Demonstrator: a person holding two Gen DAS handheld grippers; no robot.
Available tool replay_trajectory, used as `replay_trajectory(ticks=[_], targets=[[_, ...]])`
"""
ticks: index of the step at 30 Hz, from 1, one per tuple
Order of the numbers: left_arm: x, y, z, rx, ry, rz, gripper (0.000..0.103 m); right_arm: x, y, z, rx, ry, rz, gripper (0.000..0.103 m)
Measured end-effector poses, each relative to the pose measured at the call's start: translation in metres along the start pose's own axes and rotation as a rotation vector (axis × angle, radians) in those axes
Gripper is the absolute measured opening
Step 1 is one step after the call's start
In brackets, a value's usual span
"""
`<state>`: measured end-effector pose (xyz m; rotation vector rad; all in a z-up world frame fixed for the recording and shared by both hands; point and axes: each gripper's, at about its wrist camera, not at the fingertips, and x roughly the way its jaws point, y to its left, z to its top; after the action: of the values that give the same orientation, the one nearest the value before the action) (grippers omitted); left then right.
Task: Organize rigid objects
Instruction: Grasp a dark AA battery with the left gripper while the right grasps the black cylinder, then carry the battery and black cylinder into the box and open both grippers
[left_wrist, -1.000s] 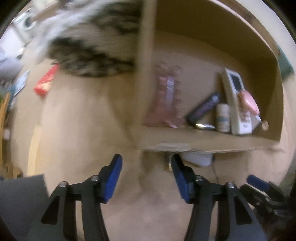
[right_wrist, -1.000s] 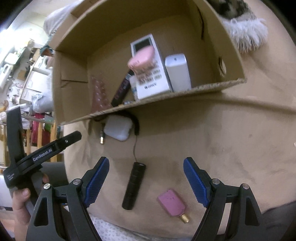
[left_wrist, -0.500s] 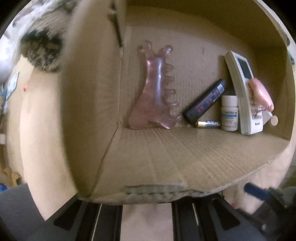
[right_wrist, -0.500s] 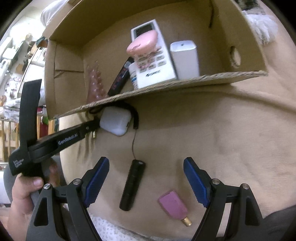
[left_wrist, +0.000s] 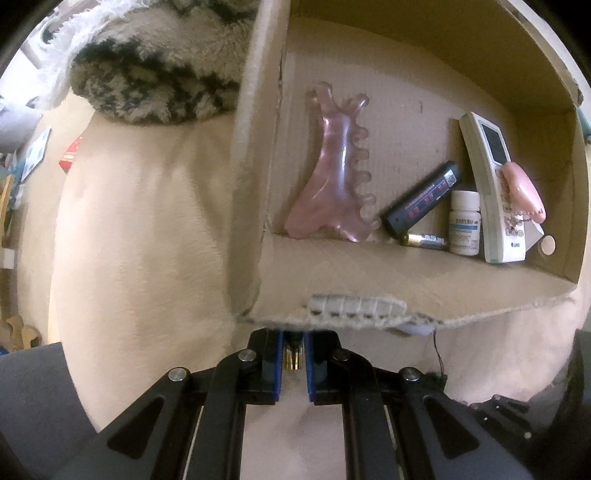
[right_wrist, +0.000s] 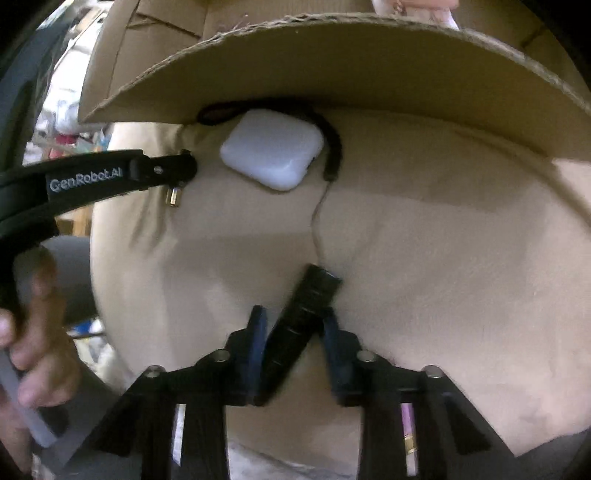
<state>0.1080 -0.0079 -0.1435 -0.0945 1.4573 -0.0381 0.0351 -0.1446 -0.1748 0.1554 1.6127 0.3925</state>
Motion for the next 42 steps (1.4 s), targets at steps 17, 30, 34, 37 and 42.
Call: replay_trajectory(ticks=[17,30,34,37,42], targets=[[-0.128,0.015,-0.058,0.005,-0.202,-0.023,0.009,-0.103,-0.013,-0.040,0.119,-0.416,0.124,0.020],[-0.175,-0.004,-0.010,0.029,-0.336,-0.022,0.009,-0.236,-0.007,-0.027,0.028,-0.687,0.139,0.020],[-0.186,-0.006,0.005,0.053,-0.388,-0.027,0.009,-0.258,-0.003,-0.007,0.004,-0.723,0.125,0.020],[-0.191,-0.011,0.022,0.060,-0.410,-0.045,0.009,-0.270,0.000,0.004,-0.017,-0.750,0.112,0.020],[-0.173,-0.026,0.055,0.065,-0.378,-0.089,0.009,-0.273,-0.009,0.036,-0.005,-0.762,0.123,0.020]])
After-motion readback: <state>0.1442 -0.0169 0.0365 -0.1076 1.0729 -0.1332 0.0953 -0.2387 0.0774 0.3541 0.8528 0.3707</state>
